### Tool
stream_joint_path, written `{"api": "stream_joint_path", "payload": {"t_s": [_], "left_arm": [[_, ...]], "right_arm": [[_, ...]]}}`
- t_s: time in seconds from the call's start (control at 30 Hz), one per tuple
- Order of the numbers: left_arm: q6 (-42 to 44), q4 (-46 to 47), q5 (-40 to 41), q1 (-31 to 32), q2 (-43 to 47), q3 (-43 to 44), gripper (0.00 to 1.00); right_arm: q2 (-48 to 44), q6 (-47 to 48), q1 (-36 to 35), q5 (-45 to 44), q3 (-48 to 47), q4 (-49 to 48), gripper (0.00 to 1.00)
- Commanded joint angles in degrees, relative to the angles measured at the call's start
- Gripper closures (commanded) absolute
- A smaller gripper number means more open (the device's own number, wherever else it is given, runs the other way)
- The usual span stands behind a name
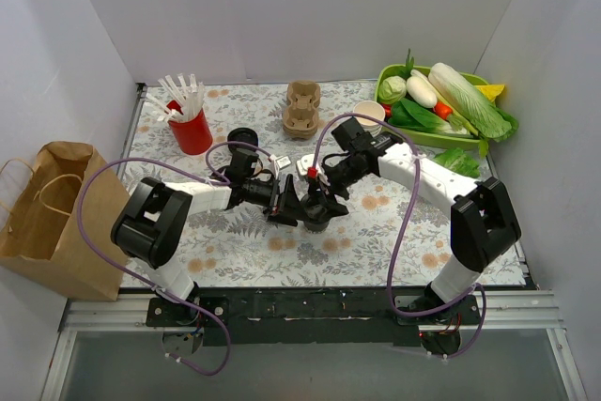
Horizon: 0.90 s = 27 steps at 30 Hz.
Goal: Pack the takeout coffee
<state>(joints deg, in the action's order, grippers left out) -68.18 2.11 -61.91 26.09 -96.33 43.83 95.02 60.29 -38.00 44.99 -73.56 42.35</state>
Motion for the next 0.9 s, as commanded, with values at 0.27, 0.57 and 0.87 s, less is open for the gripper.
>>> {"api": "stream_joint_path", "payload": {"t_s": [0.27, 0.57, 0.87], "left_arm": [[6.1, -3.5, 8.6, 0.5, -2.3, -1.0, 0.03], [10.9, -3.9, 13.3, 0.1, -5.4, -1.5, 0.05], [11.0, -9.7, 21.6, 0.0, -8.0, -0.1, 0.07]], "right_arm": [[-1.3, -3.6, -0.6, -2.1, 5.2, -3.1, 0.18], [-1.3, -4.3, -0.6, -4.3, 7.0, -3.8, 0.21], [-1.8, -5.3, -0.6, -5.3, 7.9, -4.4, 0.22]]}}
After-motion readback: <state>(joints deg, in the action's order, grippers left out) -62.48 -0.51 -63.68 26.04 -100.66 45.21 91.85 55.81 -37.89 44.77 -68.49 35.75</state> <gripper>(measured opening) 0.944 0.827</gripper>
